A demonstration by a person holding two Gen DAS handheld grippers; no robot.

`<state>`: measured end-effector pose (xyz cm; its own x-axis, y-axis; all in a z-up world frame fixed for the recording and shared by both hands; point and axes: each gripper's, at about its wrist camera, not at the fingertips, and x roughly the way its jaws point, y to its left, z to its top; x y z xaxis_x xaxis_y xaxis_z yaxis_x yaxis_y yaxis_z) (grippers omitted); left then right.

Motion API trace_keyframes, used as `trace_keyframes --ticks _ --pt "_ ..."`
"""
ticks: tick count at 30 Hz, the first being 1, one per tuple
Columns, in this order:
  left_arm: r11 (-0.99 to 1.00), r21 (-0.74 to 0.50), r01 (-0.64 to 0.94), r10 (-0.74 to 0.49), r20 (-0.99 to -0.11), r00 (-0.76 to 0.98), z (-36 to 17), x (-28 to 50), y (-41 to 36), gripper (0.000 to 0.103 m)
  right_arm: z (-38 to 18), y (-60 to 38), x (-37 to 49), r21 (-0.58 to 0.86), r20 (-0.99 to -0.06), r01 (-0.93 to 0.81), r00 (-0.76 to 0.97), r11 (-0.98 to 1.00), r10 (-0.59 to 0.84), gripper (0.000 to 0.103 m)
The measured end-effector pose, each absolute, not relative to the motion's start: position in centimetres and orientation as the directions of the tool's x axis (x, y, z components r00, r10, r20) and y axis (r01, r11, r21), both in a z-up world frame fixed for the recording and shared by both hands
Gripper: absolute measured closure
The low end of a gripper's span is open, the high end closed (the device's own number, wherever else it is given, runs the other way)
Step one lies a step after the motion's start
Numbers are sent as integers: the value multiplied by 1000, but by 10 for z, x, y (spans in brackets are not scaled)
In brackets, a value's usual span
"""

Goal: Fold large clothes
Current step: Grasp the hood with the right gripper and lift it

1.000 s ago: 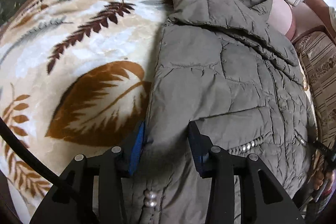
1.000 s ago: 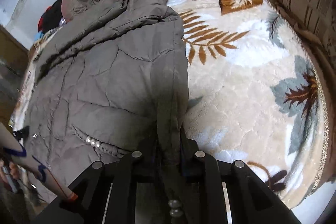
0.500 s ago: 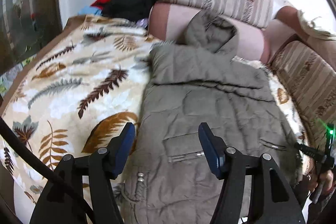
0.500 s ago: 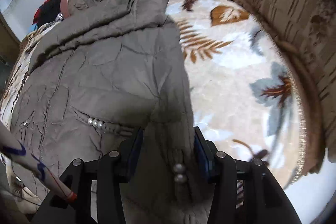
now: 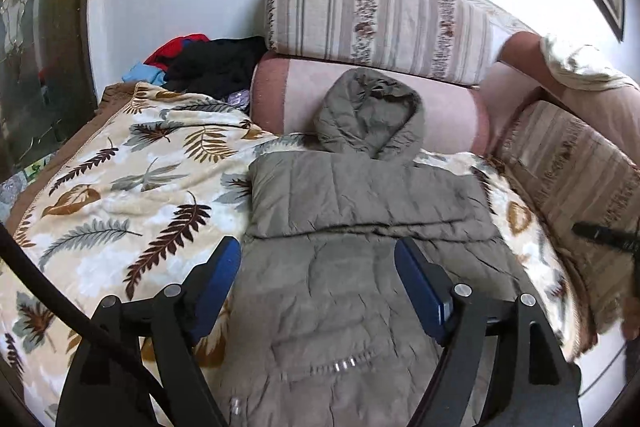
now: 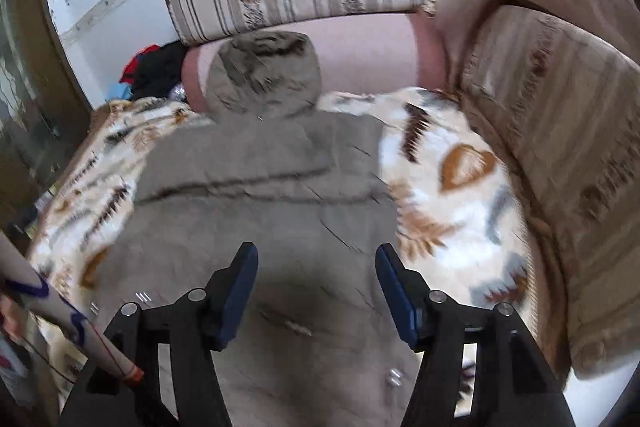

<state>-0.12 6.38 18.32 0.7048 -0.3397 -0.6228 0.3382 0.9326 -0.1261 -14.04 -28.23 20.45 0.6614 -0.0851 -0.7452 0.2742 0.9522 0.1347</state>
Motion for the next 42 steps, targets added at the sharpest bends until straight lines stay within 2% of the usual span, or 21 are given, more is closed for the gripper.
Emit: trace_keyframes --ticks 10,17,22,25,30,37,42 --pt "958 -13 287 -224 -658 719 107 72 36 25 192 -290 33 207 -804 335 594 919 -36 37" --pt "960 -89 267 -252 -695 673 56 102 56 25 177 -301 150 190 -835 413 546 891 -75 34" --pt "935 -163 314 -334 -698 633 39 109 60 25 178 -298 238 77 -843 447 506 891 -181 30" --pt "924 -171 343 -358 -704 613 32 110 56 25 186 -298 283 105 -821 455 541 884 -181 25" --pt "917 -170 361 -367 -715 595 26 110 49 25 198 -300 338 215 -766 462 626 860 -145 9" --pt "908 -219 358 -394 -740 545 16 118 53 25 177 -313 396 307 -770 533 626 788 -124 8" --pt "908 -212 362 -388 -753 532 11 119 50 25 149 -338 409 472 -752 574 658 669 -34 10"
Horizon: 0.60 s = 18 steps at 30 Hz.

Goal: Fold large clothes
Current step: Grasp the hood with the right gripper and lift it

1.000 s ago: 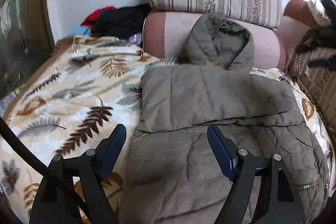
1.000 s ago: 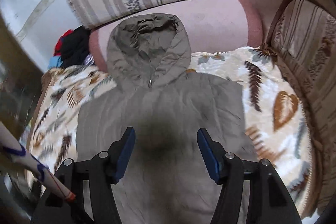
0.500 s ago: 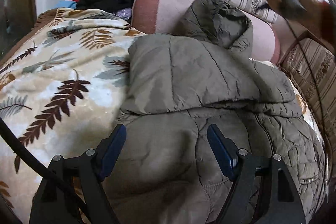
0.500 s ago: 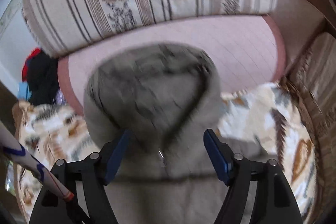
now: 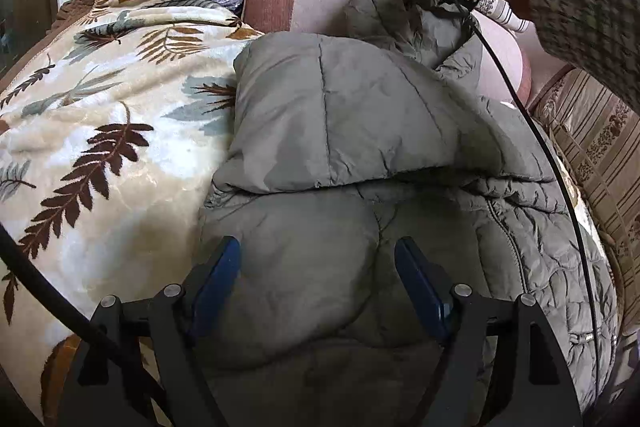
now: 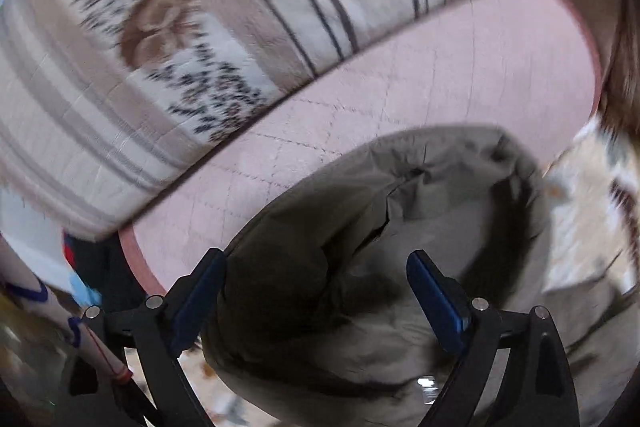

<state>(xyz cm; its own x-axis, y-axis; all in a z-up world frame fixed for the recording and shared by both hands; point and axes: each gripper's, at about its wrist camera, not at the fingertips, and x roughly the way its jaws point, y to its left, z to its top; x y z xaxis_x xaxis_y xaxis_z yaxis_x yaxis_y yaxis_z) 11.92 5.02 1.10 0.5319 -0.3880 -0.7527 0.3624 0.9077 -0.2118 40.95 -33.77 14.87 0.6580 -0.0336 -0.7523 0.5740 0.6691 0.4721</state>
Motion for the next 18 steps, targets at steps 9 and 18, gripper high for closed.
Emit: trace_keyframes --ticks 9,18 --pt "911 -198 363 -376 -762 528 8 120 49 25 154 -323 413 373 -760 502 647 780 -53 96" --pt "910 -218 352 -387 -752 534 15 118 53 25 213 -280 315 277 -726 375 685 885 -63 100"
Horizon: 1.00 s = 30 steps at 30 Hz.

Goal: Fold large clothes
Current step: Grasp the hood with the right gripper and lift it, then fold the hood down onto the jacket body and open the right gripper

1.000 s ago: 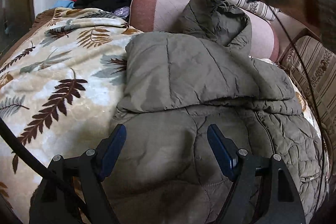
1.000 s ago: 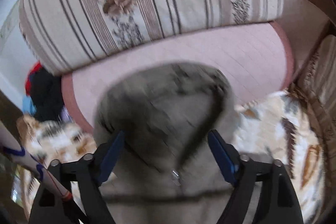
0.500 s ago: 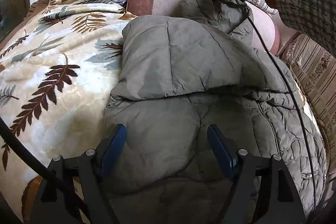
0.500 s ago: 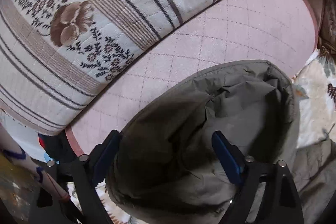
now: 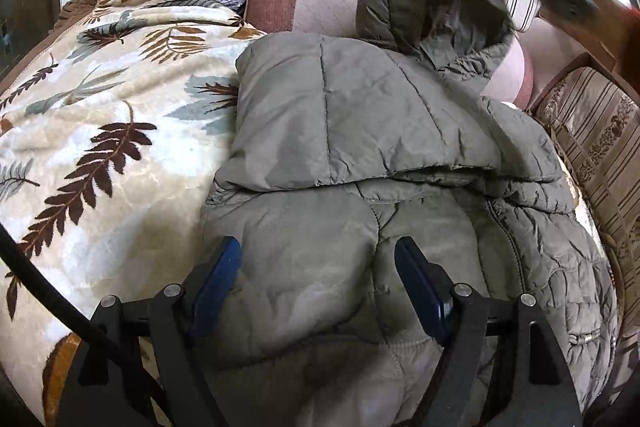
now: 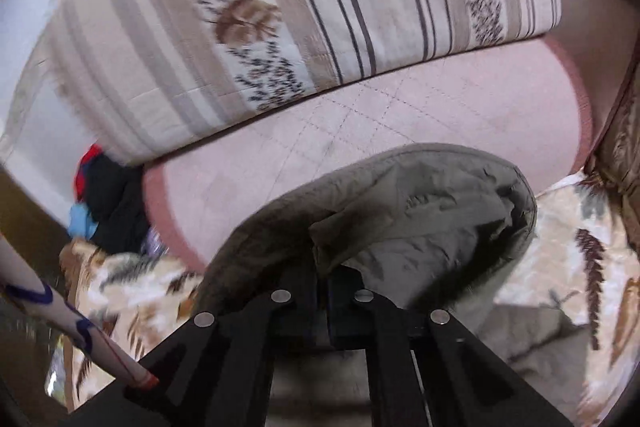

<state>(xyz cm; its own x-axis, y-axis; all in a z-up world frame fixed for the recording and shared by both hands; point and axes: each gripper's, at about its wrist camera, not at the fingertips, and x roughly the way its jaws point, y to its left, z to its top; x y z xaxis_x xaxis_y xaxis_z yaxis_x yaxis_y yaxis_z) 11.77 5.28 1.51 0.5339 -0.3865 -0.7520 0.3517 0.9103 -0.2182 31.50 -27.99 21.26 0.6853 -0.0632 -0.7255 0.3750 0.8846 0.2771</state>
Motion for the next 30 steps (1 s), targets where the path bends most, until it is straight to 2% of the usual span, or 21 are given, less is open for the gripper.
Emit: trace_keyframes --ticks 8,12,15,18,23,25,28,30 --pt "907 -255 335 -409 -721 559 32 112 68 25 224 -242 173 271 -720 265 694 925 13 100" --pt "912 -281 298 -406 -717 566 36 113 82 25 208 -226 105 346 -711 221 696 912 101 100" --pt "919 -287 270 -392 -720 572 37 116 90 25 174 -208 53 404 -720 201 672 893 174 100" --pt "922 -291 256 -387 -723 572 36 119 92 25 120 -200 32 428 -762 242 615 871 203 100" --pt "937 -259 236 -350 -742 571 27 120 91 25 43 -209 60 397 -836 356 522 846 172 100" --pt "939 -262 224 -344 -750 564 25 121 93 25 29 -212 69 374 -850 378 505 847 149 100" --pt "940 -272 205 -340 -760 554 21 124 98 25 23 -218 67 435 -832 377 516 818 205 99" --pt "942 -273 196 -336 -769 544 18 126 99 25 31 -220 53 458 -821 370 525 808 225 94"
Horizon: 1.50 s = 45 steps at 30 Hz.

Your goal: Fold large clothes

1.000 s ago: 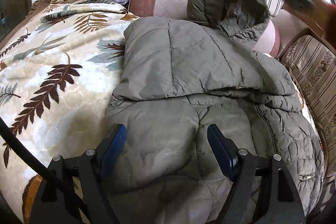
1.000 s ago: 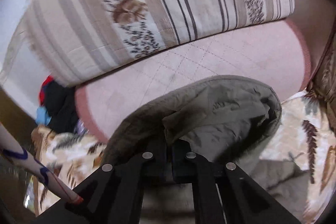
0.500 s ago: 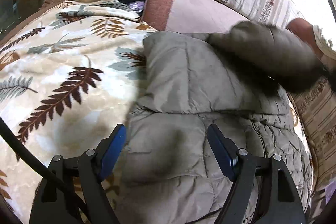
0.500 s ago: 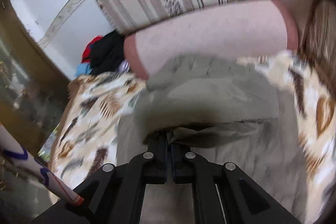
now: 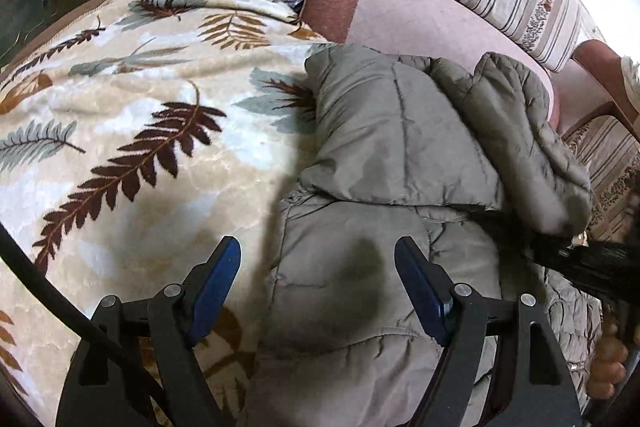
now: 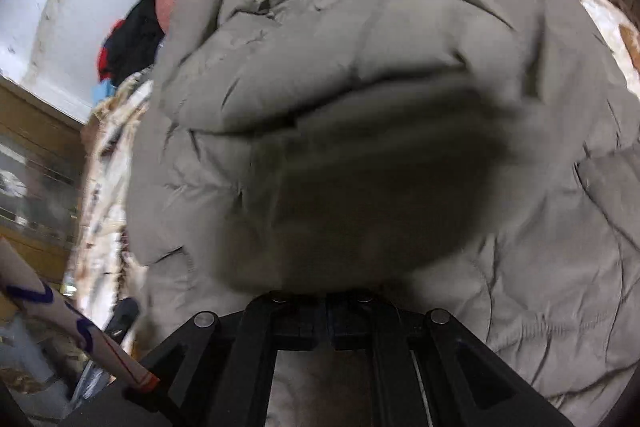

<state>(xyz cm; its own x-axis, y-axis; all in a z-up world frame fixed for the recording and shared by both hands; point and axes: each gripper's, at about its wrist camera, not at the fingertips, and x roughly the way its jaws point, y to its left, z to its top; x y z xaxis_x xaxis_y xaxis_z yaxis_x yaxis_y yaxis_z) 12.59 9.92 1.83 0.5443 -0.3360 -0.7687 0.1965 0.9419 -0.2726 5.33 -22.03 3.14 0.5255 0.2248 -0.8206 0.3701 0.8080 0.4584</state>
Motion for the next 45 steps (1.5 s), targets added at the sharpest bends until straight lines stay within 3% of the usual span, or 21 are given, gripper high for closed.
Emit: trace_keyframes --ticks 3,7,9,10,12,15,17,22,25,29,38,45 --pt "942 -275 193 -336 -776 534 18 127 100 25 55 -216 22 447 -820 334 524 830 231 74" --pt "940 -282 194 -342 -765 545 23 124 101 25 98 -214 2 482 -778 267 569 834 267 74" --pt "942 -274 195 -337 -761 555 24 122 101 25 131 -213 13 435 -747 232 632 870 205 70" --pt "943 -269 196 -333 -761 557 25 122 100 25 143 -211 23 391 -737 226 657 892 157 64" --pt "946 -258 198 -326 -763 559 25 121 99 25 157 -207 50 255 -711 259 703 932 0 41" --pt "945 -261 199 -328 -765 554 24 122 98 25 146 -206 97 56 -695 344 687 937 -210 41" --pt "943 -265 200 -332 -765 552 25 123 100 25 123 -214 118 22 -738 382 630 924 -243 41" --pt "938 -274 211 -346 -765 544 27 126 99 25 46 -210 100 217 -860 342 510 914 13 45" --pt "940 -264 214 -339 -768 543 26 125 97 25 21 -193 77 208 -882 295 469 933 49 45" --pt "946 -250 207 -324 -774 544 24 123 97 25 35 -183 78 95 -883 267 468 959 -42 46" --pt "949 -238 206 -314 -778 544 21 123 95 25 125 -164 99 65 -710 249 692 966 -131 45" --pt "950 -230 209 -309 -783 540 19 126 94 25 45 -137 147 65 -831 195 553 979 -55 41"
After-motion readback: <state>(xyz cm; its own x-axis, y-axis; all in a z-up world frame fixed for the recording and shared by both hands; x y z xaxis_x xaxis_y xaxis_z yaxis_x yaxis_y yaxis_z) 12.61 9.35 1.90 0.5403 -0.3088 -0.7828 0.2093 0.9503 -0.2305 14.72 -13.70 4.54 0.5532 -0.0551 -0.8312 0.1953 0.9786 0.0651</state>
